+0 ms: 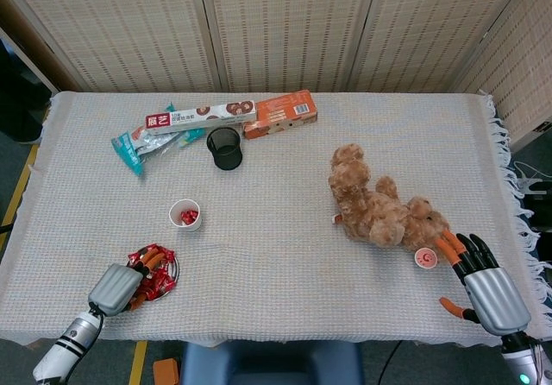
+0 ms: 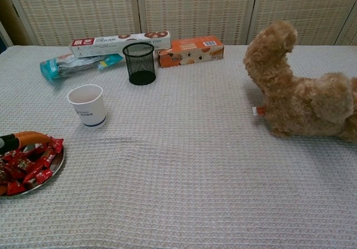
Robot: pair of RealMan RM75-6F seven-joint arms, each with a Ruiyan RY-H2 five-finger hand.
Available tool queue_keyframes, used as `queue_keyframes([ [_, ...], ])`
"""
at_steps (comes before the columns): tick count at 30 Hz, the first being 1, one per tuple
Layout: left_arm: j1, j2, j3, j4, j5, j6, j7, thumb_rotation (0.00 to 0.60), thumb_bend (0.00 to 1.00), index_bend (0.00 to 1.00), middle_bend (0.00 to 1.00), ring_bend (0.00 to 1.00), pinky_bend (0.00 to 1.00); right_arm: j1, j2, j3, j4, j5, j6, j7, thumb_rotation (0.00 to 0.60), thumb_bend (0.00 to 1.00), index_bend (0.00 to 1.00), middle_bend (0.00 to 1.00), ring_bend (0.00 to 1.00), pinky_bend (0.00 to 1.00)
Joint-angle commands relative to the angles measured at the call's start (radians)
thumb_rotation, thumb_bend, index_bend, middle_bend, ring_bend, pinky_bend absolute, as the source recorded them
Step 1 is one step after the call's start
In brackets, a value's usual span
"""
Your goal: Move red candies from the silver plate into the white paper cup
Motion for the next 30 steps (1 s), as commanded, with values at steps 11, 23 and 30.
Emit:
queue_keyframes([
  [11, -0.006, -0.020, -0.004, 0.008, -0.002, -0.022, 0.033, 0.600, 0.35, 0.13, 0.21, 0.86, 1.00, 0.003, 0.002, 0.002, -0.001, 0.009, -0.009, -0.001, 0.600, 0.06, 0.00, 0.00, 0.00, 0.00],
  [23, 0.005, -0.041, -0.009, 0.035, 0.014, 0.009, 0.053, 0.600, 0.35, 0.26, 0.32, 0.86, 1.00, 0.002, 0.002, 0.003, -0.003, 0.013, -0.011, -0.007, 0.600, 0.06, 0.00, 0.00, 0.00, 0.00],
  [30, 0.016, -0.048, -0.012, 0.042, 0.028, 0.042, 0.065, 0.600, 0.35, 0.30, 0.36, 0.86, 1.00, 0.003, 0.003, 0.003, -0.003, 0.013, -0.012, -0.006, 0.600, 0.06, 0.00, 0.00, 0.00, 0.00],
])
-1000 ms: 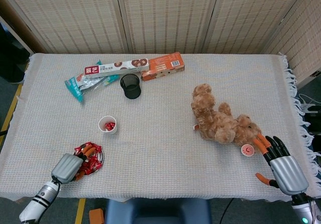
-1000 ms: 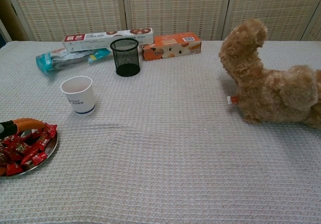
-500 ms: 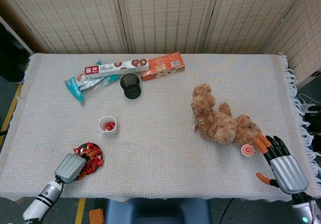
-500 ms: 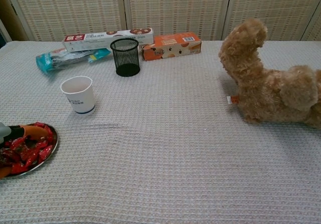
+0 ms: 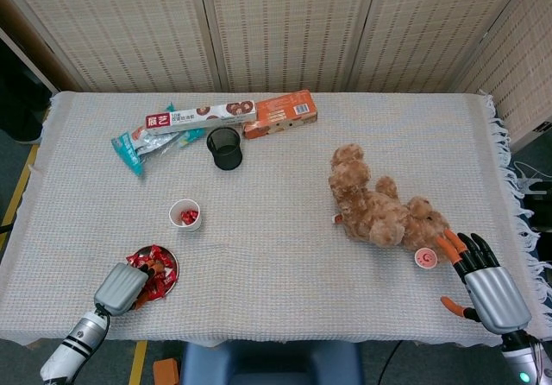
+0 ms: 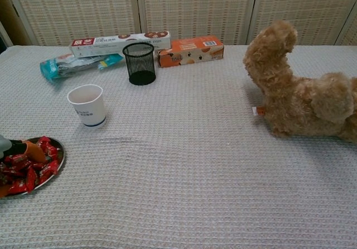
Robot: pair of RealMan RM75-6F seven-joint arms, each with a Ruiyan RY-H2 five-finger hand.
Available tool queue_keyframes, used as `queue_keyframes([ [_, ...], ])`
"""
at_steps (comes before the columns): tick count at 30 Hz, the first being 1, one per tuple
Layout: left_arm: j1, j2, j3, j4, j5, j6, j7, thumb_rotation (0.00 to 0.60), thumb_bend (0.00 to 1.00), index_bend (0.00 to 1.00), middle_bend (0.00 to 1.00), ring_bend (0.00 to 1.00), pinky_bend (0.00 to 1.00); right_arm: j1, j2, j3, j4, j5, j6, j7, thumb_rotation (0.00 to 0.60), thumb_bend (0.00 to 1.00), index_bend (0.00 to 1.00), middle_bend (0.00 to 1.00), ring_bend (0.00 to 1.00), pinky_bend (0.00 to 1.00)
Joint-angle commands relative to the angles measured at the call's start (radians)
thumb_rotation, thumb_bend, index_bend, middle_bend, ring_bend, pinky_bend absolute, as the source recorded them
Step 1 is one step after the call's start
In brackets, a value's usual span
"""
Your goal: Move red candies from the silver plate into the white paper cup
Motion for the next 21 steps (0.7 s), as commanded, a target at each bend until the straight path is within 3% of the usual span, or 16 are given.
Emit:
queue_keyframes([
  [1, 0.005, -0.004, -0.003, 0.003, 0.005, 0.013, 0.002, 0.600, 0.35, 0.31, 0.37, 0.86, 1.00, 0.000, 0.000, 0.000, 0.000, 0.000, 0.000, 0.001, 0.600, 0.06, 0.00, 0.00, 0.00, 0.00],
  [10, 0.012, -0.013, -0.002, 0.020, 0.009, 0.020, 0.004, 0.600, 0.35, 0.37, 0.43, 0.86, 1.00, -0.001, 0.001, 0.000, 0.000, -0.001, 0.002, 0.000, 0.600, 0.06, 0.00, 0.00, 0.00, 0.00],
  [21, 0.014, -0.021, -0.008, 0.037, 0.014, 0.029, -0.018, 0.600, 0.37, 0.52, 0.55, 0.87, 1.00, 0.001, 0.000, 0.000, -0.001, 0.001, -0.003, -0.003, 0.600, 0.06, 0.00, 0.00, 0.00, 0.00],
])
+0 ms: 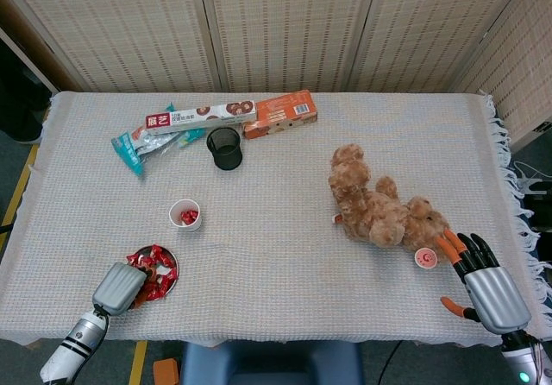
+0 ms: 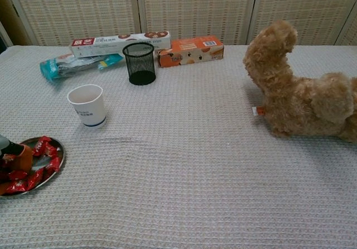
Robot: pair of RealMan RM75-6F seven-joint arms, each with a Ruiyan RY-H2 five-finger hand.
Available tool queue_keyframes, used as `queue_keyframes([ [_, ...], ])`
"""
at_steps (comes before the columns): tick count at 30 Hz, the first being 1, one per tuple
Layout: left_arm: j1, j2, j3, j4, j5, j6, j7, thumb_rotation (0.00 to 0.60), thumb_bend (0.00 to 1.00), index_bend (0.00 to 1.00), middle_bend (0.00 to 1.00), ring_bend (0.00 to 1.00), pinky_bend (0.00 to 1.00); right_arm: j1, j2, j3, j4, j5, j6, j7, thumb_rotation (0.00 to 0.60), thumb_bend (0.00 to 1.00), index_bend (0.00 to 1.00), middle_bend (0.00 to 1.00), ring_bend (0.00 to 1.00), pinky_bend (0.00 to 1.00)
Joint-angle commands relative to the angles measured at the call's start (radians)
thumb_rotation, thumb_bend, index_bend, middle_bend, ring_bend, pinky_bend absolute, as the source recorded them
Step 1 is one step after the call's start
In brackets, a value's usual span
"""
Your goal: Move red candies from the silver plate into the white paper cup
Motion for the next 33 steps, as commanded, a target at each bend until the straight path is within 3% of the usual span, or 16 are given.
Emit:
queue_keyframes([
  [1, -0.001, -0.001, 0.000, 0.003, -0.001, -0.003, -0.005, 0.600, 0.37, 0.54, 0.56, 0.87, 1.00, 0.000, 0.000, 0.000, 0.000, 0.000, 0.000, -0.001, 0.600, 0.06, 0.00, 0.00, 0.00, 0.00],
  [14, -0.003, 0.011, 0.001, -0.017, 0.007, -0.004, -0.023, 0.600, 0.45, 0.62, 0.65, 0.89, 1.00, 0.002, -0.001, -0.001, -0.002, 0.001, -0.006, -0.004, 0.600, 0.06, 0.00, 0.00, 0.00, 0.00],
  [23, -0.032, 0.066, -0.014, -0.108, 0.003, -0.030, -0.023, 0.600, 0.49, 0.63, 0.66, 0.89, 1.00, 0.002, 0.000, 0.000, -0.002, 0.002, -0.005, -0.003, 0.600, 0.06, 0.00, 0.00, 0.00, 0.00],
  [33, -0.106, 0.142, -0.098, -0.241, -0.048, -0.084, -0.026, 0.600, 0.49, 0.63, 0.66, 0.89, 1.00, 0.006, -0.004, 0.007, 0.000, 0.018, -0.015, -0.006, 0.600, 0.06, 0.00, 0.00, 0.00, 0.00],
])
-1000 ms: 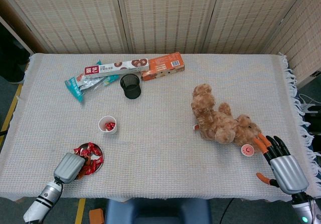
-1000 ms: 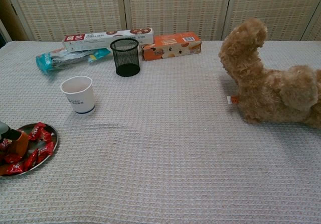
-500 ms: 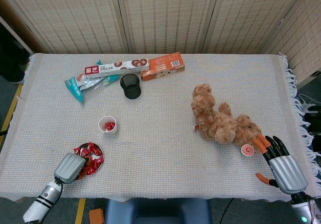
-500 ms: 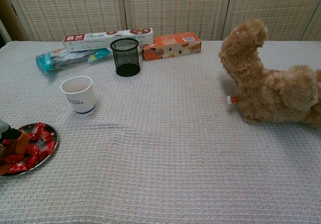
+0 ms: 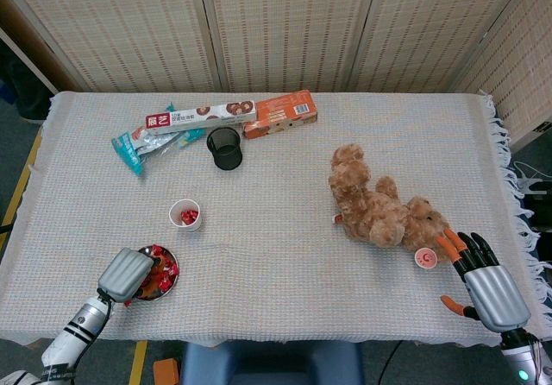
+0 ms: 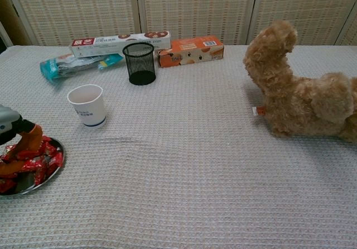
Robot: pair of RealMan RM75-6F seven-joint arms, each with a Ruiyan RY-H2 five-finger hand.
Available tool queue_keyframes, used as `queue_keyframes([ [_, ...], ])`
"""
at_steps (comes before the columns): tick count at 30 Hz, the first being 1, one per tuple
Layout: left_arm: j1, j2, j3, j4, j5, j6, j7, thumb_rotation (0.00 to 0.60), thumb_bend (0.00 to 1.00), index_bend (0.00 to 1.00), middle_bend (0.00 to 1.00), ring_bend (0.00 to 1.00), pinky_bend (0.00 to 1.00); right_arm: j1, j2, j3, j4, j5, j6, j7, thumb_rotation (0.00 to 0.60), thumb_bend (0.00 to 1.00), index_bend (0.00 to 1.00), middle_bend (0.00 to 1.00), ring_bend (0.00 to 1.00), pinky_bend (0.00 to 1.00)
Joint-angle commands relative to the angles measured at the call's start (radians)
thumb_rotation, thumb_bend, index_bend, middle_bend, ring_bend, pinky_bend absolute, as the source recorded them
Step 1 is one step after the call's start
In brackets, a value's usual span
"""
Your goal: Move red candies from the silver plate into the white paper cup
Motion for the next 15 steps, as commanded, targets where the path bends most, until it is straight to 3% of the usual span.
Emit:
queue_keyframes([
  [1, -0.031, 0.027, -0.041, -0.047, -0.022, -0.013, 0.002, 0.600, 0.49, 0.63, 0.66, 0.89, 1.00, 0.002, -0.002, 0.002, 0.000, 0.005, -0.004, -0.003, 0.600, 0.06, 0.00, 0.00, 0.00, 0.00],
  [7, -0.113, 0.056, -0.133, -0.121, -0.121, -0.099, 0.000, 0.600, 0.49, 0.63, 0.66, 0.89, 1.00, 0.006, -0.007, 0.007, 0.000, 0.018, -0.016, -0.010, 0.600, 0.06, 0.00, 0.00, 0.00, 0.00],
  [15, -0.230, -0.010, -0.233, -0.114, -0.297, -0.201, 0.075, 0.600, 0.48, 0.63, 0.66, 0.89, 1.00, 0.013, -0.011, 0.012, 0.000, 0.037, -0.034, -0.019, 0.600, 0.06, 0.00, 0.00, 0.00, 0.00],
])
